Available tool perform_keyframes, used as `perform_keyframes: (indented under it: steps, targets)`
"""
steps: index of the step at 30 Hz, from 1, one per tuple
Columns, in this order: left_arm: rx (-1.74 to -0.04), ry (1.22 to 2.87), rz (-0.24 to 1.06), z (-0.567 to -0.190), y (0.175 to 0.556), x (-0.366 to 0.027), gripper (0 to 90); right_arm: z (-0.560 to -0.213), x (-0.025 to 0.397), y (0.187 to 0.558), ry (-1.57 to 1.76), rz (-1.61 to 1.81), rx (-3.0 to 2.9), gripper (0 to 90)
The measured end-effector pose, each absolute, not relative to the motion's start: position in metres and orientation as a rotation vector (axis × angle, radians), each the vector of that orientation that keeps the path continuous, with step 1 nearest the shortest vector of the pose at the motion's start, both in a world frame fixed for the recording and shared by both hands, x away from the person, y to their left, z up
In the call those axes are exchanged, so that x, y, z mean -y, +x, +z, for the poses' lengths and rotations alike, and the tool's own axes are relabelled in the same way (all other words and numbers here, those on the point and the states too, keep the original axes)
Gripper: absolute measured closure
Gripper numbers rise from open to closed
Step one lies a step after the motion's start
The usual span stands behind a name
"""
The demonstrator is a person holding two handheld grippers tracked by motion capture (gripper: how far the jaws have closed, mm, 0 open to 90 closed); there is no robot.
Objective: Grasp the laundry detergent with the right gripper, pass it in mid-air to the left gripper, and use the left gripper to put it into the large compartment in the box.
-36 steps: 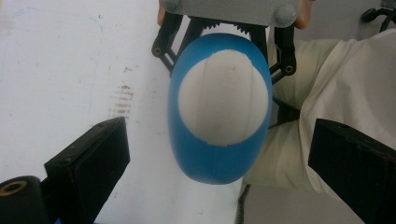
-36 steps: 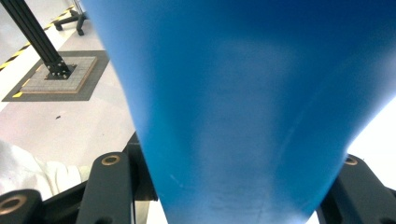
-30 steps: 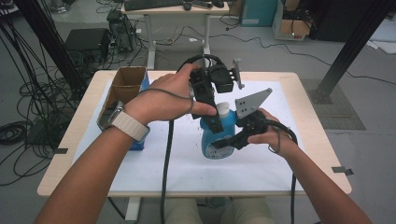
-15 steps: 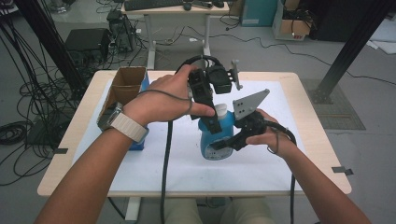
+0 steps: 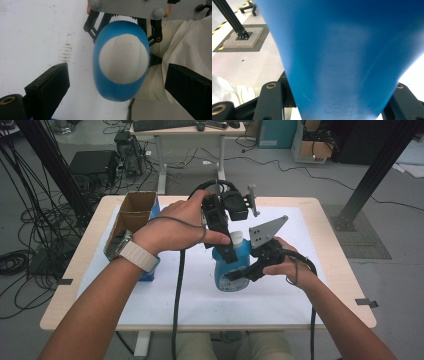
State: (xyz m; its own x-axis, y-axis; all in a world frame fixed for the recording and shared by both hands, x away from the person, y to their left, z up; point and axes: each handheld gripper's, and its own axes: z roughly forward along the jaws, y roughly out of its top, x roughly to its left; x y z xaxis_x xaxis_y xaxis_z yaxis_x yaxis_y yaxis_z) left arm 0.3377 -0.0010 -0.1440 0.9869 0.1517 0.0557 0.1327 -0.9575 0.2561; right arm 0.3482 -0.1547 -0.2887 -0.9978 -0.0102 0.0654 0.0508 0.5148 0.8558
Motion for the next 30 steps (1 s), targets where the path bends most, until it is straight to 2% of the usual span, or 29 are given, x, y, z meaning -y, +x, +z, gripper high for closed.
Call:
perform_keyframes:
  steps: [30]
  targets:
    - [-0.207,2.878,0.109,-0.1432,0.3368,0.0012,6.4,-0.2898,0.1538,0.3496,-0.04,-1.521,2.673,43.2]
